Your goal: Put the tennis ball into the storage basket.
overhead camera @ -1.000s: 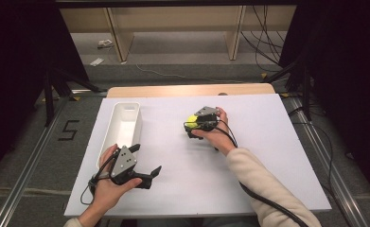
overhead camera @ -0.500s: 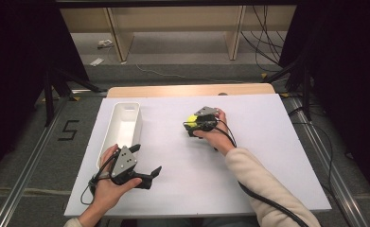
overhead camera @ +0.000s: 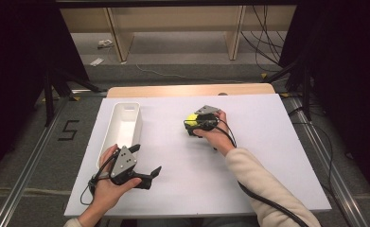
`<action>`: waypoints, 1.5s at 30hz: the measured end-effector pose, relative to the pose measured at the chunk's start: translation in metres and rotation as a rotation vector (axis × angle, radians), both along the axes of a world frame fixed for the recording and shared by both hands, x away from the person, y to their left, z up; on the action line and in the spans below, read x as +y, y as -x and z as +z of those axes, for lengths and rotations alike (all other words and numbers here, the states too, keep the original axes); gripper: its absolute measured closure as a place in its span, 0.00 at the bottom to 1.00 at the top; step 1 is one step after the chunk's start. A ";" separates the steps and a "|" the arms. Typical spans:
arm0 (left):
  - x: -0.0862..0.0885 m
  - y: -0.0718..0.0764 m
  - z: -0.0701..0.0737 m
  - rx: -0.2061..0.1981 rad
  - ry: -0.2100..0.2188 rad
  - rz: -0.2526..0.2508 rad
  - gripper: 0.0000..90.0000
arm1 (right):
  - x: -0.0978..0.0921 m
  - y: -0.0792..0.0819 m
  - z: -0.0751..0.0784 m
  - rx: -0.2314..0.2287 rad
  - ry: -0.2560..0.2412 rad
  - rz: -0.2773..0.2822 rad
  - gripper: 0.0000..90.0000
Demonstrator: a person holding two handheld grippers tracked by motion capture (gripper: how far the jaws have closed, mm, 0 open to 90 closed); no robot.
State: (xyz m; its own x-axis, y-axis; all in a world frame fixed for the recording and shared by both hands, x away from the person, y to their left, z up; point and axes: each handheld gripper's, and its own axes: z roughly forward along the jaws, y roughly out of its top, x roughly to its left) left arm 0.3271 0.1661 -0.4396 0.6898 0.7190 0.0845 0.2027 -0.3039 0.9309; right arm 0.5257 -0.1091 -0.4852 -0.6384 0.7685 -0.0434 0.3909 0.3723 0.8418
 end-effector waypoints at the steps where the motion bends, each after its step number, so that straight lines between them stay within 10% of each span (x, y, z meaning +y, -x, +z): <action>1: 0.000 0.000 0.000 0.000 0.000 0.000 0.00 | 0.000 0.001 0.002 -0.002 0.000 0.003 0.30; 45: 0.000 0.001 0.002 -0.007 -0.001 -0.001 0.00 | 0.009 0.020 0.044 -0.077 -0.089 0.057 0.30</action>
State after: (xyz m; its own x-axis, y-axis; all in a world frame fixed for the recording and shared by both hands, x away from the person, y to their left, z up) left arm 0.3262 0.1662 -0.4378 0.6902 0.7180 0.0895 0.1962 -0.3048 0.9320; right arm 0.5060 -0.1000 -0.4409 -0.6789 0.7337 -0.0270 0.3044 0.3148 0.8990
